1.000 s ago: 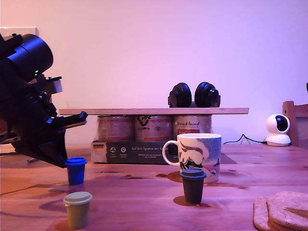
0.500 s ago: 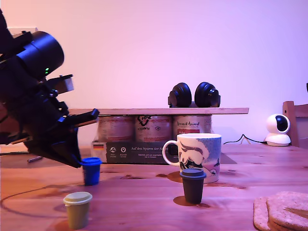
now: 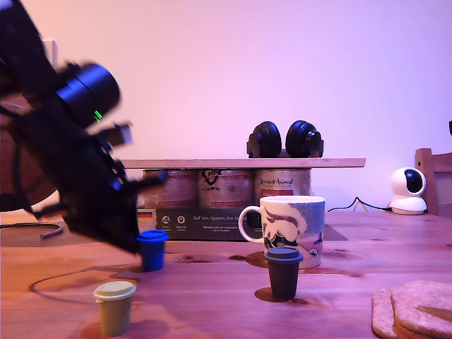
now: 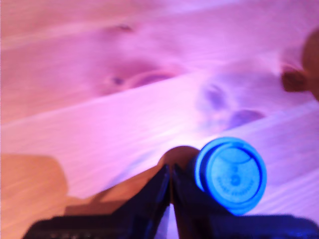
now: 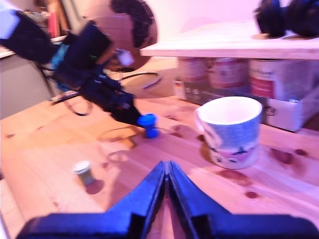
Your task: Slide the blue coffee capsule to the right
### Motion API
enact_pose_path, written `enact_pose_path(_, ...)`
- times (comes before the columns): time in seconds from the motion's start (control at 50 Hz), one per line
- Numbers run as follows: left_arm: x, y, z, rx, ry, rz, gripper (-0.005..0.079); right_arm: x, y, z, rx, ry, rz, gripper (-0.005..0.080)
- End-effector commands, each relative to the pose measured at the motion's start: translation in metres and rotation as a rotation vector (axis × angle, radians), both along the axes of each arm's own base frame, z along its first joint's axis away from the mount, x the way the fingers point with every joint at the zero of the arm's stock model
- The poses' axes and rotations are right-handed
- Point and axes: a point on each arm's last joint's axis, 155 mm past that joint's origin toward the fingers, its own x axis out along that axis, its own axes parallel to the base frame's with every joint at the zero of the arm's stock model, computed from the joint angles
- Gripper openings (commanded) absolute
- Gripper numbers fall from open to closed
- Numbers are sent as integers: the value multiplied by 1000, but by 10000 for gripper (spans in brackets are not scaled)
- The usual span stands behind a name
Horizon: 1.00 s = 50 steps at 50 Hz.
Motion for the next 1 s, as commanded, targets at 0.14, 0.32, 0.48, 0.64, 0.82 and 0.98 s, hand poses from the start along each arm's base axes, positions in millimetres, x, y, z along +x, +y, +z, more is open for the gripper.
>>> enact_pose_path(0.14,9,-22,16,-24,-34,-32,-19,-1,1,-1,3,2,5,-12)
enact_pose_path(0.32,5,-27,16,-17,-27,-45,-19,-1,1,-1,2,2,4,-12)
enact_pose_path(0.48,10,-16,12,33,-39,-12,-19,-1,1,-1,2,2,3,-12)
enact_pose_path(0.64,6,-13,9,35,-15,-11,-19,-1,1,-1,2,1,3,-12)
enact_pose_path(0.82,-8,-16,2,48,38,-33,-19,0,1,-1,1,1,3,-12)
enact_pose_path(0.98,-13,-24,3,29,47,-41,-19,0,1,-1,0,-1,3,-12)
